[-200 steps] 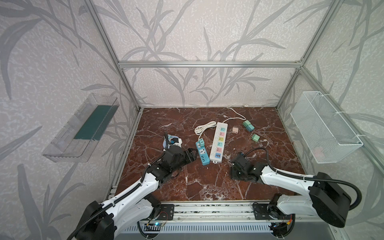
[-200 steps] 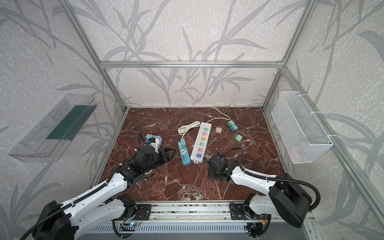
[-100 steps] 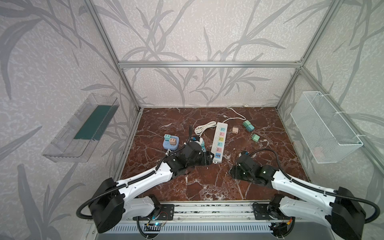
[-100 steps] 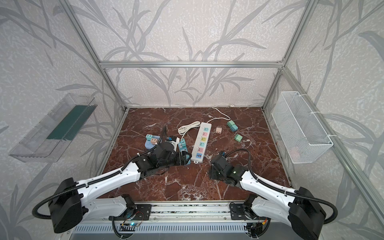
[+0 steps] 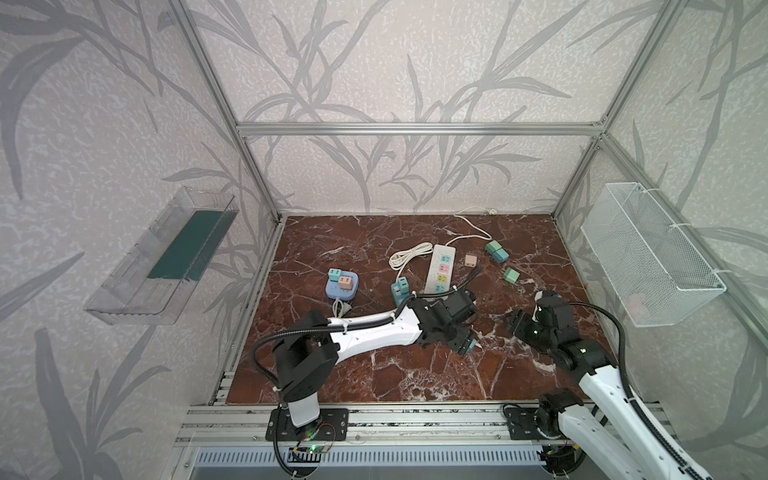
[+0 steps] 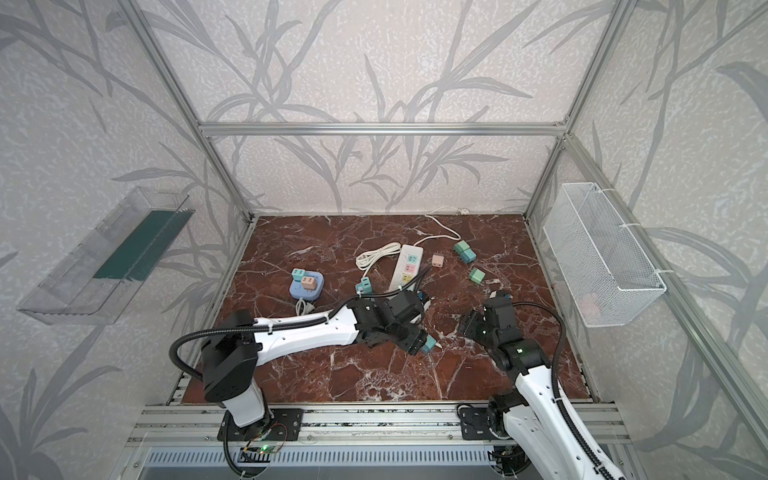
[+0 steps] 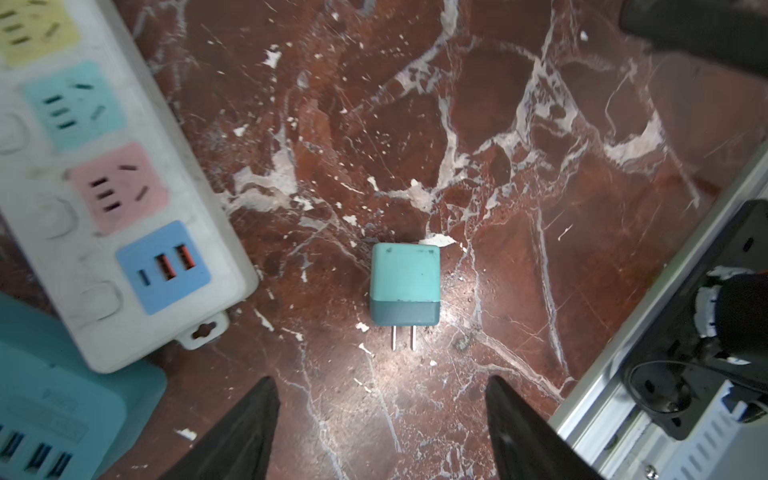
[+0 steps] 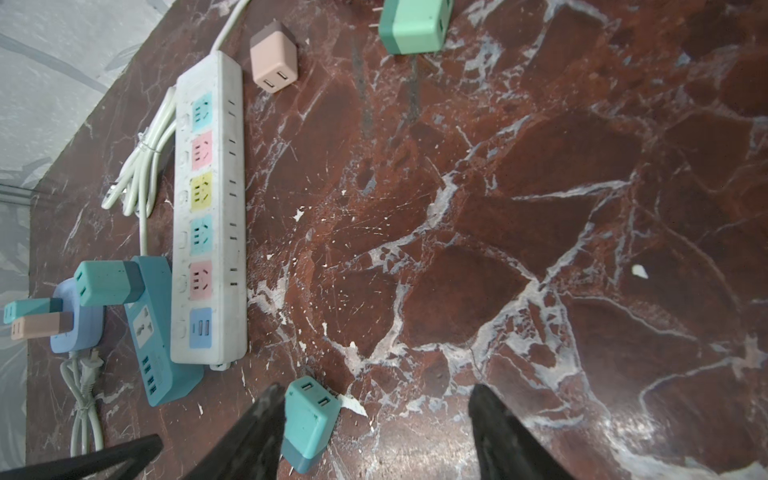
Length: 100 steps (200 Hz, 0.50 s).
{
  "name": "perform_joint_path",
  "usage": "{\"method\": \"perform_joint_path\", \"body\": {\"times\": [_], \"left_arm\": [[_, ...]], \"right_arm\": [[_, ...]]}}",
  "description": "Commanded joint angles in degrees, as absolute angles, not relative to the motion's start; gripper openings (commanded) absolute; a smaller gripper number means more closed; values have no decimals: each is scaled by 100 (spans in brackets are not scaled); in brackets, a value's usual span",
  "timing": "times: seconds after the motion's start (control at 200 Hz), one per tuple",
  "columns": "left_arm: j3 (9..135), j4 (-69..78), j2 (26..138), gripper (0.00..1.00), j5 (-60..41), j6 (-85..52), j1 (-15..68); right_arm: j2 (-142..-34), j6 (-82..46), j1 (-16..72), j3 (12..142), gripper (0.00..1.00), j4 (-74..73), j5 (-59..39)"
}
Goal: Insert the plug
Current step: 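Grasp the teal adapter with the left gripper while right gripper draws back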
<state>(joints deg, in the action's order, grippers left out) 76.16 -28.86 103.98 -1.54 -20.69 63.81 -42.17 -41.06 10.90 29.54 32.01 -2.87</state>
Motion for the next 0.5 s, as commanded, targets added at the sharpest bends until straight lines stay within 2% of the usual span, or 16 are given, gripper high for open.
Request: {"method": "perform_joint_path", "body": {"times": [0.0, 0.26, 0.495], "left_arm": [[8016, -3599, 10725, 80, 14, -1642, 6459], [8754, -3926, 11482, 81, -115, -1437, 6557], [9403, -4153, 12103, 80, -123, -1276, 6557]], "right_arm": [[-4203, -3883, 943, 2845, 72, 3145, -819], [-4052, -3700, 905, 2795, 77, 3138, -851], [-3971, -3452, 888, 2775, 73, 3183, -903]]}}
